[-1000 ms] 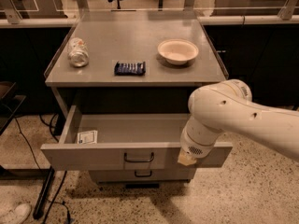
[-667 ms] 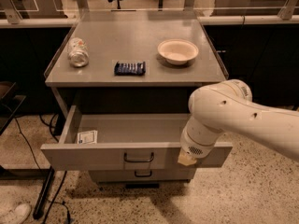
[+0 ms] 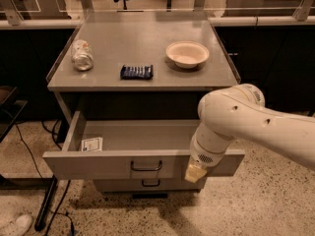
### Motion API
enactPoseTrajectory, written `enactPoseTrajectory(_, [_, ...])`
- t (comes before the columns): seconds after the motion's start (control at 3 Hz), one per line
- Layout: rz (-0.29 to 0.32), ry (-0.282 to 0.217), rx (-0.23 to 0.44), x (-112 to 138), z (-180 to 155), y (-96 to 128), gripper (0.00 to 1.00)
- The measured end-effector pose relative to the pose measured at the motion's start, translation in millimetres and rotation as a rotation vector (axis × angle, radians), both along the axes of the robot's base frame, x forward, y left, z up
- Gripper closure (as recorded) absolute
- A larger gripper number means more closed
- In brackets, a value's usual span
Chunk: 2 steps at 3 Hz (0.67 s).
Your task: Close top drawer
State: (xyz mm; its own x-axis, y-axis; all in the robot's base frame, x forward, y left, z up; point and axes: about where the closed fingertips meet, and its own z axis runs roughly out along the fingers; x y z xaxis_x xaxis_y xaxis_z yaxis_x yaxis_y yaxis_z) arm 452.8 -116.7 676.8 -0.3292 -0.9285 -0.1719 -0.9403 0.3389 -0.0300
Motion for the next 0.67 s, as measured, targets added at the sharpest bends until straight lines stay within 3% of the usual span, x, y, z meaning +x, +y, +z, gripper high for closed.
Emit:
enactPoseTrajectory(0.33, [0.000, 0.000, 0.000, 0.0, 0.0, 0.0, 0.00])
enactPoseTrajectory(0.67, [0.000, 0.000, 0.000, 0.0, 0.0, 0.0, 0.00])
